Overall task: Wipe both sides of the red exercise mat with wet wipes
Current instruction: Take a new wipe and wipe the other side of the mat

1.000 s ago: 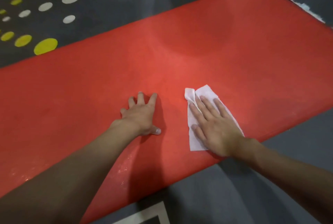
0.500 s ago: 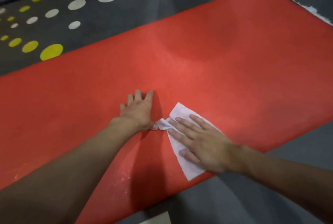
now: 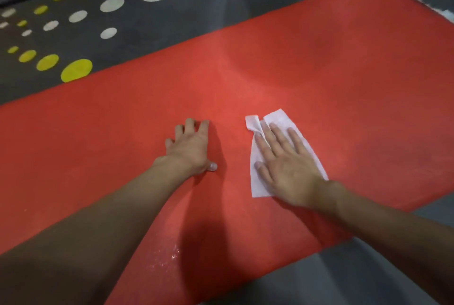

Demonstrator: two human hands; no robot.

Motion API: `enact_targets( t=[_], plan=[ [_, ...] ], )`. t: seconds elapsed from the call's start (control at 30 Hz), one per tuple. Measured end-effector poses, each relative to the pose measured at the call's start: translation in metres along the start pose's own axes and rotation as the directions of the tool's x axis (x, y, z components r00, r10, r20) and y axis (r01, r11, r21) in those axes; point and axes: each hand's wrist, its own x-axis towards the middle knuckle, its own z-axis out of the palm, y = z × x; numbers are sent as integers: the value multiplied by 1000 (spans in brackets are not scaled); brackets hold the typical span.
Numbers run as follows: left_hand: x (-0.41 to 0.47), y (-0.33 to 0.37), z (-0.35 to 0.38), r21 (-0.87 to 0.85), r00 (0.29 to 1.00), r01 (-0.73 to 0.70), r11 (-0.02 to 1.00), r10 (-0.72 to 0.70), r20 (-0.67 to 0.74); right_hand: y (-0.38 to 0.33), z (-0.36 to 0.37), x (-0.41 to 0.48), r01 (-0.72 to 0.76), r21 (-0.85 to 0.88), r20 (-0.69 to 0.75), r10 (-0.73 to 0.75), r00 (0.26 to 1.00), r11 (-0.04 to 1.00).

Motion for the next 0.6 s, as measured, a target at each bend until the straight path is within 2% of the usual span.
enact_targets(
  t=[0.03, 0.13, 0.17, 0.2, 0.27, 0.3, 0.33, 0.43, 0.47, 0.5, 0.6],
  plan=[
    [0, 1, 1, -4, 1000, 2, 1000, -2, 20, -10, 3, -6, 38, 2, 12, -39, 999, 999],
    [2, -3, -3, 17, 999, -25, 1000, 24, 38, -12, 6, -13, 333, 6, 79, -333, 940, 943],
    [3, -4, -5, 20, 999, -35, 999, 34, 39, -1, 4, -5, 356, -8, 70, -354, 933, 935],
    [5, -6, -6, 16, 999, -38, 999, 37, 34, 9, 2, 5, 303, -5, 62, -303, 951, 953],
    [8, -9, -9, 12, 999, -35, 999, 35, 16, 18, -2, 19, 91, 25, 27, -92, 995, 996],
    [10, -9, -10, 10, 999, -33, 999, 33, 4, 12, -2, 19, 39, 17, 18, -40, 999, 999],
    [12, -10, -12, 6, 999, -31, 1000, 31, -10, 1, -1, 15, 48, -3, 27, -48, 998, 999],
    [17, -11, -11, -4, 999, -24, 1000, 24, -32, -19, 6, 0, 341, 0, 92, -339, 936, 940],
    [18, -10, -9, -3, 999, -20, 1000, 20, -30, -9, 4, 6, 394, 7, 91, -393, 915, 919],
    [19, -11, -5, 1, 1000, -10, 1000, 10, -25, 1, 1, 15, 368, -7, 74, -367, 927, 930],
    [22, -16, -2, -20, 999, 40, 999, -39, 11, 14, -3, 40, 58, 22, 46, -59, 997, 998]
  ],
)
